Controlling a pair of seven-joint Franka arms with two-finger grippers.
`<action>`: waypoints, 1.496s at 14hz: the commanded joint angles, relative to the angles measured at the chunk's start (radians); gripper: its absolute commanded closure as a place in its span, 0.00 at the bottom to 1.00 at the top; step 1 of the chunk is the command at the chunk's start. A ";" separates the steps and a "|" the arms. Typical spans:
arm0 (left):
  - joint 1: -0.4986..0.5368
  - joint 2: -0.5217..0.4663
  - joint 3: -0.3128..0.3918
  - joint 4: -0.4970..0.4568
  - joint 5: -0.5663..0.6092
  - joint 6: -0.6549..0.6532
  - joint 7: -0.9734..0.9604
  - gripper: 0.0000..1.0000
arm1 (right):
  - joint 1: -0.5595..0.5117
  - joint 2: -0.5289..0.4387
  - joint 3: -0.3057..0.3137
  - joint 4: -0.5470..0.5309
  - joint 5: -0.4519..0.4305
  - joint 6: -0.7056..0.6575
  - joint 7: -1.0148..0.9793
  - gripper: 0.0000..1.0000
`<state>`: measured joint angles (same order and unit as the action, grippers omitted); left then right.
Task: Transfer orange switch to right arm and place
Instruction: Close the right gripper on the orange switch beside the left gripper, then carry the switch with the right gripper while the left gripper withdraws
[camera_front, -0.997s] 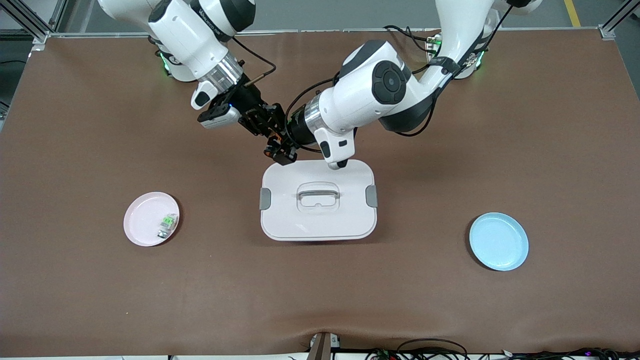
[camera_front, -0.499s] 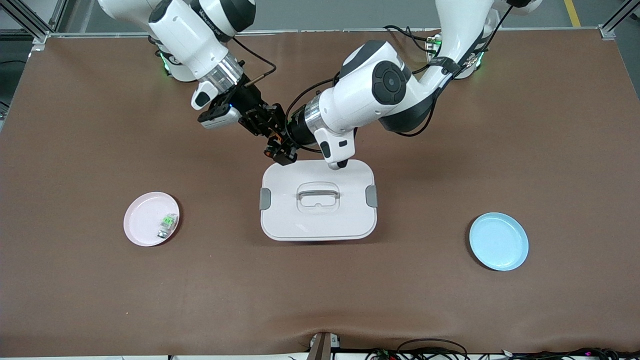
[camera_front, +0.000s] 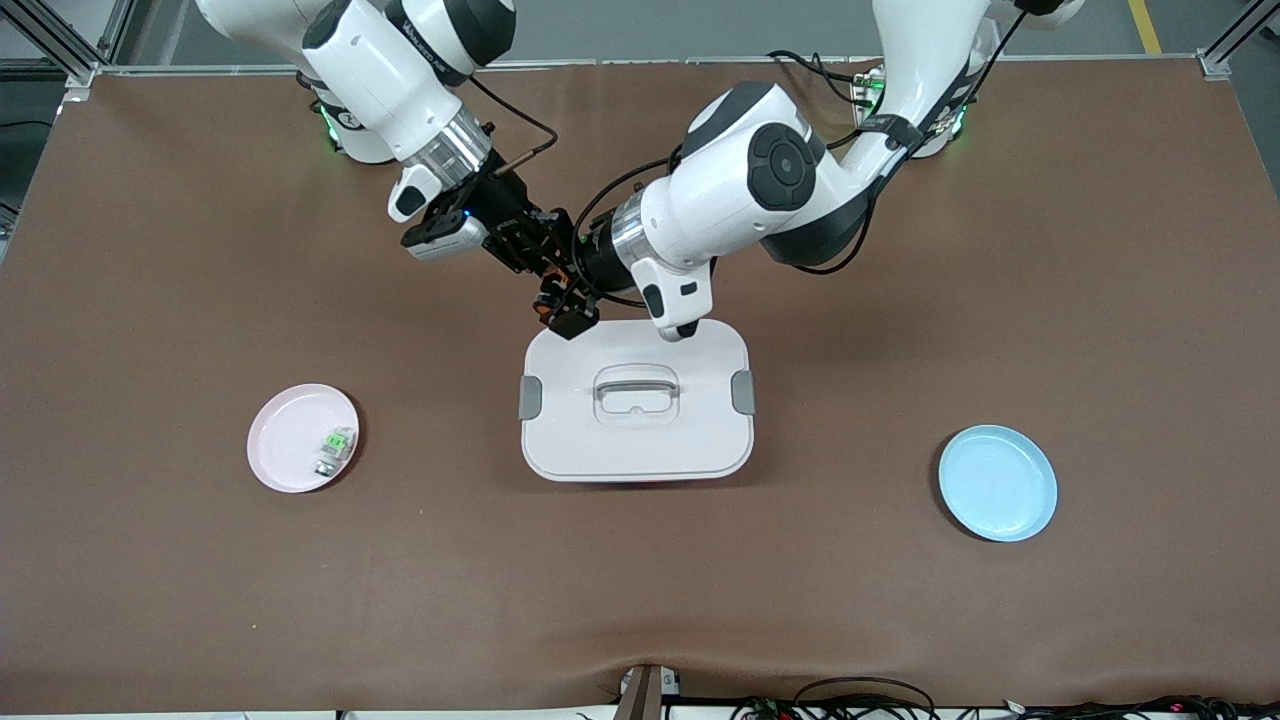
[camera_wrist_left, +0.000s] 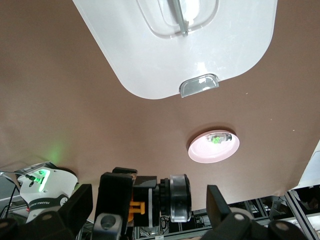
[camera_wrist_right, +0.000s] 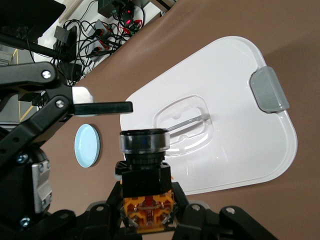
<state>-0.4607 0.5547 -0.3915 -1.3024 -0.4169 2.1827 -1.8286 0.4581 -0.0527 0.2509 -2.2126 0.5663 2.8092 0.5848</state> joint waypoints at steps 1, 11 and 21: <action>0.020 -0.012 0.006 0.011 -0.006 -0.050 -0.009 0.00 | 0.004 0.020 -0.005 0.025 0.001 -0.008 -0.048 1.00; 0.152 -0.071 0.005 0.009 0.118 -0.244 0.054 0.00 | -0.208 0.017 -0.016 0.033 -0.127 -0.376 -0.964 1.00; 0.384 -0.110 0.006 0.009 0.224 -0.345 0.391 0.00 | -0.686 0.169 -0.016 0.074 -0.445 -0.447 -2.047 1.00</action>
<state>-0.1299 0.4622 -0.3823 -1.2842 -0.2096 1.8717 -1.5153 -0.1497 0.0342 0.2130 -2.1889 0.1648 2.3413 -1.3005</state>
